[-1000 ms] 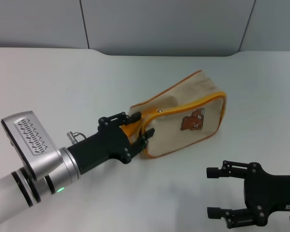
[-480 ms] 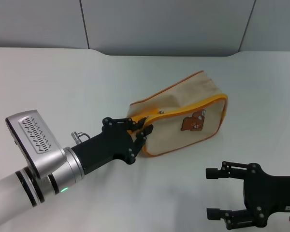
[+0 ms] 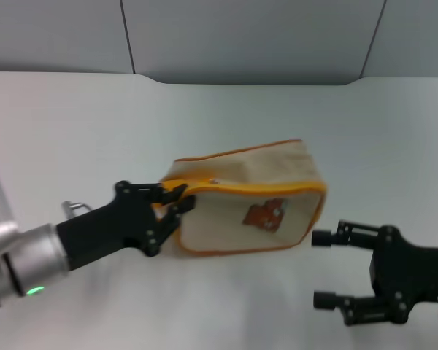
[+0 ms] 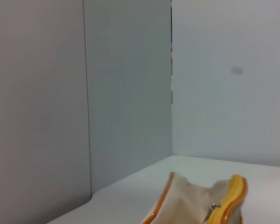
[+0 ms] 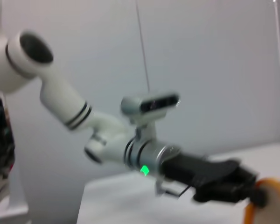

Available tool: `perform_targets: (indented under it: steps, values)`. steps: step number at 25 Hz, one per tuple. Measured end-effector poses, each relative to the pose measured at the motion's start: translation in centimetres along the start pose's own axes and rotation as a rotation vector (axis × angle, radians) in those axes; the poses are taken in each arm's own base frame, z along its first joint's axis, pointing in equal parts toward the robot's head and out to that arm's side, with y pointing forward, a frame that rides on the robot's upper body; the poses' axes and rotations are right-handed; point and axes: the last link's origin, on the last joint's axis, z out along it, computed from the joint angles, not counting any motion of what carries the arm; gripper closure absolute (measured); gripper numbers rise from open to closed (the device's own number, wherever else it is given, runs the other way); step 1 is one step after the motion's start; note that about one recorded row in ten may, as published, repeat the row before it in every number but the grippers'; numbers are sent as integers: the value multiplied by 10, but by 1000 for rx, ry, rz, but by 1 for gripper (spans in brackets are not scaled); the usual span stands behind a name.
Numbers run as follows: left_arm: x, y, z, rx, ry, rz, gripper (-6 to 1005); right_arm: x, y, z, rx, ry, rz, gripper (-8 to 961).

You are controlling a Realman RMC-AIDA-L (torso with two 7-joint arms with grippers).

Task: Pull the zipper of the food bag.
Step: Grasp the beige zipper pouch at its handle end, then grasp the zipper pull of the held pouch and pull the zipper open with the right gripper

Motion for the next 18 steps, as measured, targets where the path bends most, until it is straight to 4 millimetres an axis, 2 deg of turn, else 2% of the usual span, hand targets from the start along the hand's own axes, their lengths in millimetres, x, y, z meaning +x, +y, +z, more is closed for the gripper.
perform_targets:
  steps: [3, 8, 12, 13, 18]
  values:
    - [4, -5, -19, -35, -16, -4, 871, -11, -4, -3, 33, -70, -25, 205]
    - [14, -5, -37, -166, -44, 25, 879, -27, -17, -2, 103, -159, -92, 210]
    - [23, -8, -39, -229, -53, 50, 886, -38, -32, 18, 103, -140, -192, 213]
    - [25, -10, -39, -236, -55, 60, 888, -38, -32, 18, 103, -140, -192, 214]
    - [33, -14, -33, -256, -46, 87, 887, -39, -42, 44, 79, -79, -309, 219]
